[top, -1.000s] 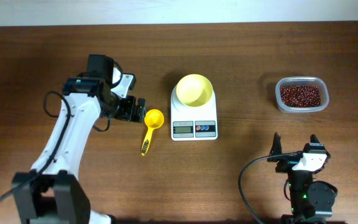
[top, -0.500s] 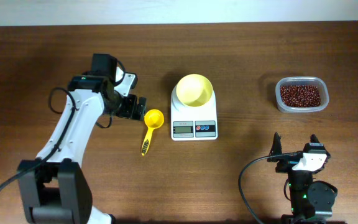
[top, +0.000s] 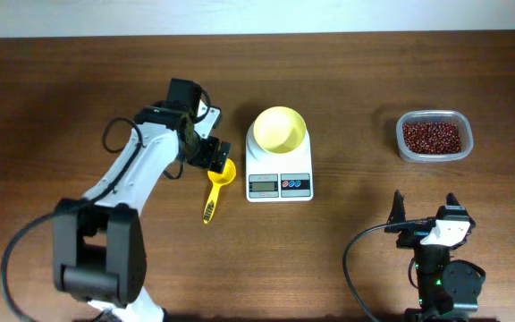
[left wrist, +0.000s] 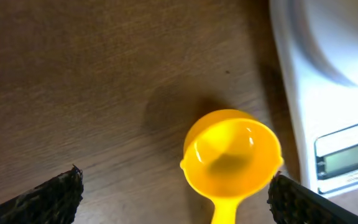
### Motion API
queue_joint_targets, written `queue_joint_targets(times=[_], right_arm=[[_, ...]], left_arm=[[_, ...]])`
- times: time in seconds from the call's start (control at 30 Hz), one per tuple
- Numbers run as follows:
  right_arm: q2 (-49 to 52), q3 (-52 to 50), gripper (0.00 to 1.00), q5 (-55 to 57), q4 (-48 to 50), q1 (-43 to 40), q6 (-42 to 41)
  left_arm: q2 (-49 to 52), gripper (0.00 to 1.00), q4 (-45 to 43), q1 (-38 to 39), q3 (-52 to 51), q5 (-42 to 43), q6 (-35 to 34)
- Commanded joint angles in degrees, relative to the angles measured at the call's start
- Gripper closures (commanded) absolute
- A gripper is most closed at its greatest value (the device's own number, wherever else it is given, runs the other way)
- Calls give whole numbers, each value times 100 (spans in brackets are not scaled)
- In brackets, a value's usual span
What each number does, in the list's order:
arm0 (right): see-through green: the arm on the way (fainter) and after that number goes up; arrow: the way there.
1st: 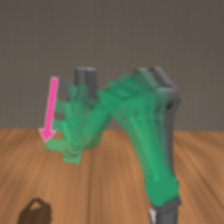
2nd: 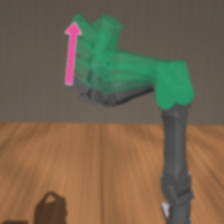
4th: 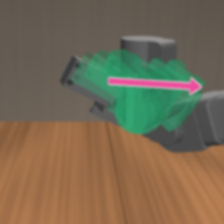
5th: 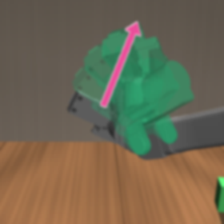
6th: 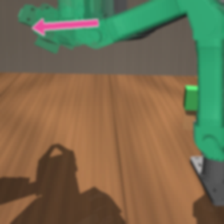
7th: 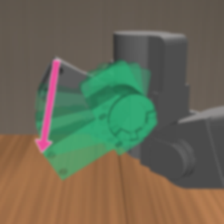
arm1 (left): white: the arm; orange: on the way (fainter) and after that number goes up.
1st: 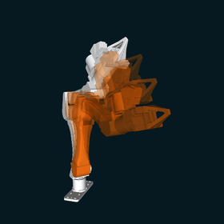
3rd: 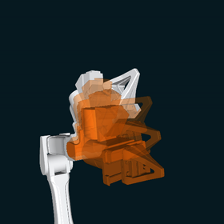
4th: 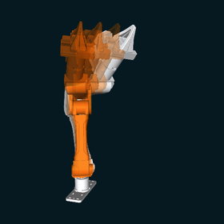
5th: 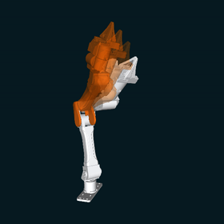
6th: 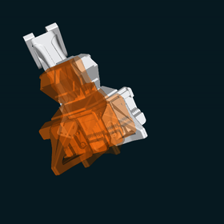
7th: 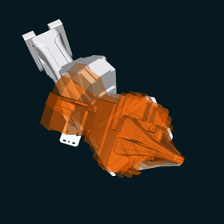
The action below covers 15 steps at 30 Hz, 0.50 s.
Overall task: Scoop item into bowl and weigh 50g on scale
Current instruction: 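Reach the left gripper down and grasp the yellow scoop handle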
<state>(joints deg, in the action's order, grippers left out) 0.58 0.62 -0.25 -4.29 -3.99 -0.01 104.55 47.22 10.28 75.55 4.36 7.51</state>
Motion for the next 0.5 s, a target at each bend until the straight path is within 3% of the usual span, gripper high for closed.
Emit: queue_joint_targets(times=[0.0,0.47], right_arm=[[-33,-31,1,52,-42,-17,-22],[-33,-31,1,52,-42,-17,-22]], left_arm=[[321,1,-70,-4,44,-87,-9],[833,1,-302,-4,42,-120,-11]])
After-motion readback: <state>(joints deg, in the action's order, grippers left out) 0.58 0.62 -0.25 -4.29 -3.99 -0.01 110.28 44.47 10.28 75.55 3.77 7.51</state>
